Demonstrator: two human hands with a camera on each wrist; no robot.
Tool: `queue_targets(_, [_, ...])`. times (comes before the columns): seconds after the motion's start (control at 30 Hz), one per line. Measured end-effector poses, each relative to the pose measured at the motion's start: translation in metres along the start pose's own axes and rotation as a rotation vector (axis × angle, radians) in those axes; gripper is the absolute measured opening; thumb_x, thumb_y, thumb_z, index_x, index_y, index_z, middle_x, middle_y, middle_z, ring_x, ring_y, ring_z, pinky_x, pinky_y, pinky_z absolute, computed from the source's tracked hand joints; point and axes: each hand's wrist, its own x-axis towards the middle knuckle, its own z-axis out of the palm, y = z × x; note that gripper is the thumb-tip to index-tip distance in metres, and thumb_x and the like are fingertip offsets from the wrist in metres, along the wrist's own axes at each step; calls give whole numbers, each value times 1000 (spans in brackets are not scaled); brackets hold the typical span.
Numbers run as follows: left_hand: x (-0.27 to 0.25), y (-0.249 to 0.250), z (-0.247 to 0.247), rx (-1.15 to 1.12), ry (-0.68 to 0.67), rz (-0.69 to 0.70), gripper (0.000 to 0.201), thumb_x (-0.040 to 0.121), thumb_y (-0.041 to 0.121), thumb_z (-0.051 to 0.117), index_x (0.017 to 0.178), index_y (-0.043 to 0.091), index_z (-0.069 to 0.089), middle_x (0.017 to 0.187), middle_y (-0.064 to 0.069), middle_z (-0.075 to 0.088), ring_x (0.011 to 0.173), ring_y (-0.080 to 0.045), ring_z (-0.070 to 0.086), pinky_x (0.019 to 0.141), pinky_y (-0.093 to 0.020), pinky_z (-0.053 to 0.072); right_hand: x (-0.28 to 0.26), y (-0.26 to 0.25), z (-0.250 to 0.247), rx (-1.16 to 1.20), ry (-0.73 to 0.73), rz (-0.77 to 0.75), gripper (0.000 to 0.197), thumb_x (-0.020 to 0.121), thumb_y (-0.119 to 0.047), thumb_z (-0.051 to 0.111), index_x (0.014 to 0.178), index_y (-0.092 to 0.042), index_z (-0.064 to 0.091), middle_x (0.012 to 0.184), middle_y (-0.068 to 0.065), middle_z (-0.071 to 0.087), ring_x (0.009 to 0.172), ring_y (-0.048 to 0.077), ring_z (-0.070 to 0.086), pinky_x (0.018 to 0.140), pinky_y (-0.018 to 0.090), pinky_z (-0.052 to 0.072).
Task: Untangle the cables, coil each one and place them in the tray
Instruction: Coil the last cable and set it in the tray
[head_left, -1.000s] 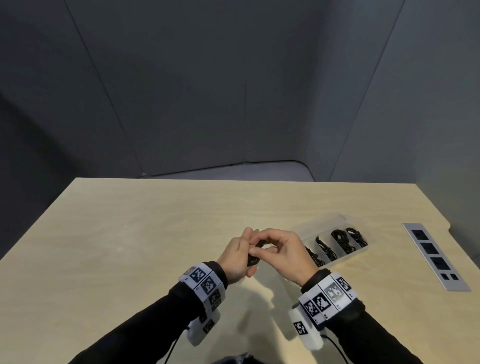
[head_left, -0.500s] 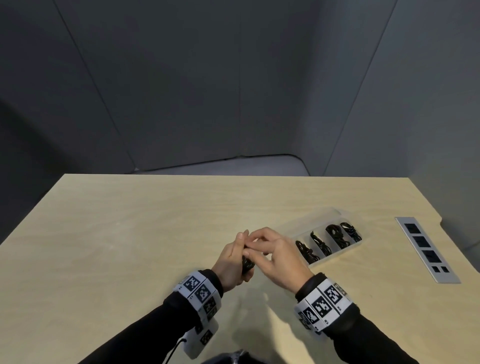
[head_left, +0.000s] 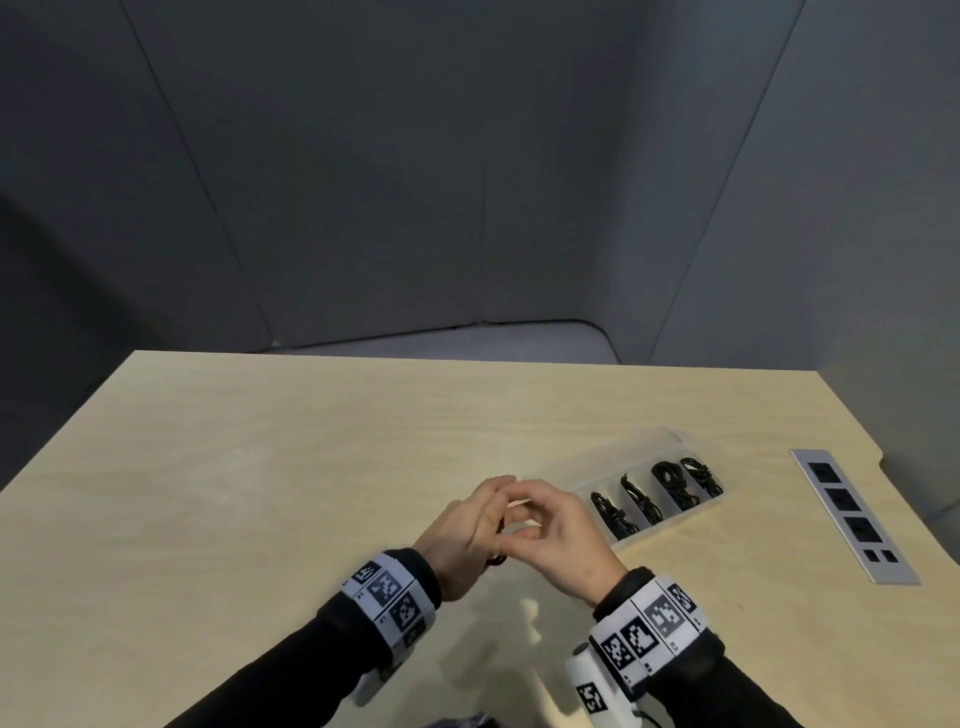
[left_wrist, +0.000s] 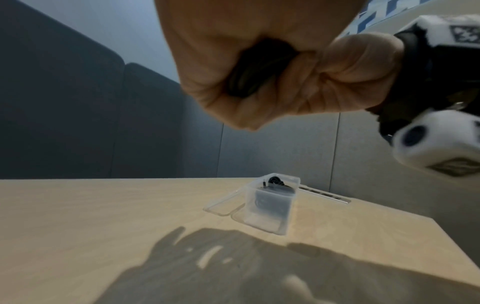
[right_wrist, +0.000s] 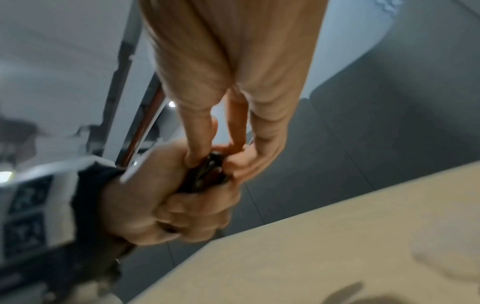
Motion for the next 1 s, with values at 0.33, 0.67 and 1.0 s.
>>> queue_targets(0.33, [10, 5, -11, -61, -11, -4, 74, 92, 55, 13, 62, 6, 60, 46, 0, 58, 41, -15, 46, 45, -21, 36, -8, -15, 1, 119, 160, -255, 43, 59, 7, 82, 75, -27, 61, 78, 5, 67, 72, 22, 63, 71, 23, 52])
queue_targets(0.67, [-13, 1, 9, -88, -225, 42, 81, 93, 55, 10, 54, 7, 62, 44, 3, 53, 42, -12, 47, 51, -19, 38, 13, -24, -28, 139, 184, -156, 33, 62, 11, 79, 80, -9, 60, 76, -2, 65, 65, 7, 56, 63, 18, 50])
queue_targets(1.0, [3, -8, -15, -199, -78, -108, 54, 87, 51, 36, 59, 10, 59, 49, 2, 55, 43, -11, 37, 45, -20, 30, 9, -23, -28, 476, 134, -13, 15, 79, 8, 62, 91, 0, 61, 77, 10, 67, 76, 28, 71, 70, 30, 59])
